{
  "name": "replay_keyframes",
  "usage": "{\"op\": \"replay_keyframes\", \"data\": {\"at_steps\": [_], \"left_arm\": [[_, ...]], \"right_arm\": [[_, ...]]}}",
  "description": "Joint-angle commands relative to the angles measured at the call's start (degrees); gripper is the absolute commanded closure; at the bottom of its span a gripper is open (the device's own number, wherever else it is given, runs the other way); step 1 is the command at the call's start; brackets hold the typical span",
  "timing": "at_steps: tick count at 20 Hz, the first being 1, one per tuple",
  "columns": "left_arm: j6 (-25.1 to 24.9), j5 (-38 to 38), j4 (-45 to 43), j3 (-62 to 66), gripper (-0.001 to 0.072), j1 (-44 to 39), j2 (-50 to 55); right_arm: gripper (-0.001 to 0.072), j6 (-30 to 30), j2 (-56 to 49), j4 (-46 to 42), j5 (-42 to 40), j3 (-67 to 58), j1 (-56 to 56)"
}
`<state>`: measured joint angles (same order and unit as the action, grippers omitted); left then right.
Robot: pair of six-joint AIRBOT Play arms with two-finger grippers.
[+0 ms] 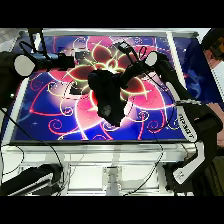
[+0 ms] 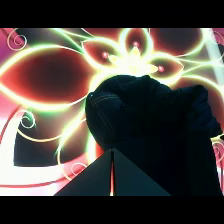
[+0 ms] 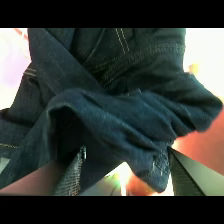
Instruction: Fold the clothes and pants, and hang the long-sleeved shirts on hangers.
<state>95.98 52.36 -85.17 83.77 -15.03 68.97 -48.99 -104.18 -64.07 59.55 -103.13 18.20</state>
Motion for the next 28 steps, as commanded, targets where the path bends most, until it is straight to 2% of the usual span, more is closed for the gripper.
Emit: {"op": "replay_keyframes", "data": {"at_steps": [1,3,4,5,6,10,14,18,19,20,21,22,23,25,26,27,28], "left_arm": [[0.0,0.0,0.0,0.0,0.07,0.0,0.0],[0.0,0.0,0.0,0.0,0.07,0.0,0.0],[0.0,0.0,0.0,0.0,0.07,0.0,0.0],[0.0,0.0,0.0,0.0,0.07,0.0,0.0],[0.0,0.0,0.0,0.0,0.07,0.0,0.0],[0.0,0.0,0.0,0.0,0.0699,0.0,1.2],[0.0,-0.1,4.1,0.0,0.0699,-0.1,4.9],[0.0,-0.7,4.9,0.0,0.0699,-3.0,9.1],[0.0,-0.7,4.9,0.0,0.0699,-3.9,10.0],[0.0,-0.9,4.9,0.0,0.0699,-4.9,10.8],[0.0,-1.3,4.9,0.0,0.0698,-5.9,11.4],[0.0,-2.3,4.9,0.0,0.0698,-6.9,11.9],[0.0,-3.7,4.9,0.0,0.0673,-7.8,12.2],[0.0,-6.8,5.0,0.0,0.0486,-10.1,12.4],[0.0,-8.0,5.7,0.0,0.0427,-11.3,12.5],[-0.3,-9.0,6.8,0.0,0.0407,-12.9,12.6],[-3.3,-9.6,7.6,0.0,0.0407,-14.5,12.9]], "right_arm": [[0.0107,2.9,-2.2,0.4,-2.3,-0.1,1.2],[0.012,2.9,-3.1,0.1,-3.6,-0.1,1.5],[0.0251,2.9,-3.1,-0.7,-4.3,-0.1,1.5],[0.0521,2.9,-2.9,-1.7,-4.8,-0.1,1.5],[0.067,2.8,-2.8,-3.0,-4.6,-0.6,1.1],[0.0679,1.3,-2.7,-9.3,-0.6,-7.8,-1.1],[0.068,-9.4,-2.2,-15.6,6.2,-15.1,-7.2],[0.0677,-18.5,-1.9,-15.3,19.6,-13.0,-15.2],[0.0672,-21.6,-1.9,-14.3,20.2,-12.0,-16.8],[0.0611,-24.0,-2.0,-13.3,20.3,-11.7,-18.0],[0.0408,-25.4,-2.1,-12.8,20.3,-11.7,-18.8],[0.0118,-25.5,-2.0,-12.6,20.6,-11.7,-19.3],[-0.0001,-25.4,-1.9,-12.7,20.4,-11.7,-19.3],[0.0015,-25.4,-1.8,-12.6,19.8,-11.8,-19.3],[0.0015,-25.4,-1.8,-12.6,19.6,-11.8,-19.3],[0.0016,-25.4,-1.8,-12.6,19.3,-11.8,-19.3],[0.0017,-25.4,-1.8,-12.7,19.2,-11.8,-19.3]]}}
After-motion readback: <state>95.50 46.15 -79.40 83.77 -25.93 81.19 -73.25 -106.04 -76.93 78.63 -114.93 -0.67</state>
